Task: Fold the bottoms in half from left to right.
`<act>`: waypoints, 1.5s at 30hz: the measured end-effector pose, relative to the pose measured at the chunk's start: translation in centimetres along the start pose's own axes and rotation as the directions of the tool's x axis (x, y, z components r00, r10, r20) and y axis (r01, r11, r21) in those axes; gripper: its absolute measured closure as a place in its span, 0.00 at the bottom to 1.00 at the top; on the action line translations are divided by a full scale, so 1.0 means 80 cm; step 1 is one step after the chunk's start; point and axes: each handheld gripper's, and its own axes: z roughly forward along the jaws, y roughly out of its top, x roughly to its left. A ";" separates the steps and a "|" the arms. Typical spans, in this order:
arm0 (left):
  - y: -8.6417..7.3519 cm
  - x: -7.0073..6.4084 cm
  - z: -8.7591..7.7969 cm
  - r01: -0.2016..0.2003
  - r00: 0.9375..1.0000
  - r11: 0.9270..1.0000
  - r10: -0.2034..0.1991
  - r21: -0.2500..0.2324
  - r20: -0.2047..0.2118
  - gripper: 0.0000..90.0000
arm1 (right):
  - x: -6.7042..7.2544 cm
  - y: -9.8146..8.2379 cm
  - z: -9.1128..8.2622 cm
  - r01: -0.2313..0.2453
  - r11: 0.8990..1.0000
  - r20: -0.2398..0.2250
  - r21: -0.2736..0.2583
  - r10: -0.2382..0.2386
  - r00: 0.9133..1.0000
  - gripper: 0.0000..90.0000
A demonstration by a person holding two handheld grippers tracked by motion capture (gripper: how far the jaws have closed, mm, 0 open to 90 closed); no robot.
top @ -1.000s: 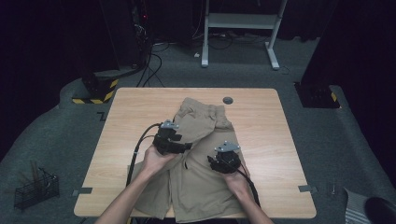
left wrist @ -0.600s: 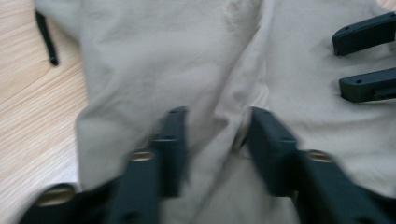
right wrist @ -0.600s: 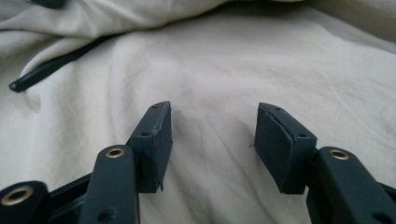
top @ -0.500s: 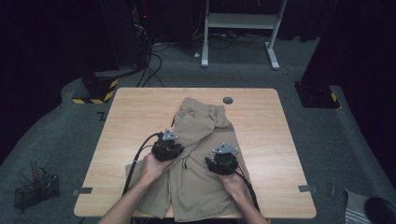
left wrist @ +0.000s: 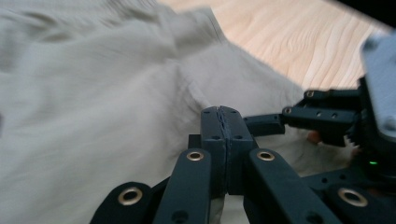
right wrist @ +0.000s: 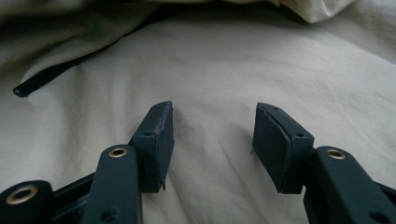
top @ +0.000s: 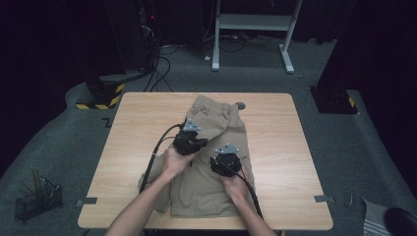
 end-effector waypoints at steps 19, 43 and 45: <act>-0.070 0.026 -0.075 0.043 0.995 0.999 -0.041 0.031 -0.087 0.39 | -0.007 -0.011 -0.030 0.015 1.000 -0.087 -0.012 -0.016 0.996 0.51; -0.095 0.046 -0.071 0.115 0.993 0.990 -0.112 0.078 -0.040 1.00 | 0.003 -0.022 -0.025 0.077 0.997 -0.121 0.004 -0.075 0.990 0.51; -0.093 0.045 -0.072 0.123 0.992 0.991 -0.122 0.058 -0.020 1.00 | 0.003 -0.021 -0.024 0.070 0.998 -0.115 0.004 -0.070 0.991 0.51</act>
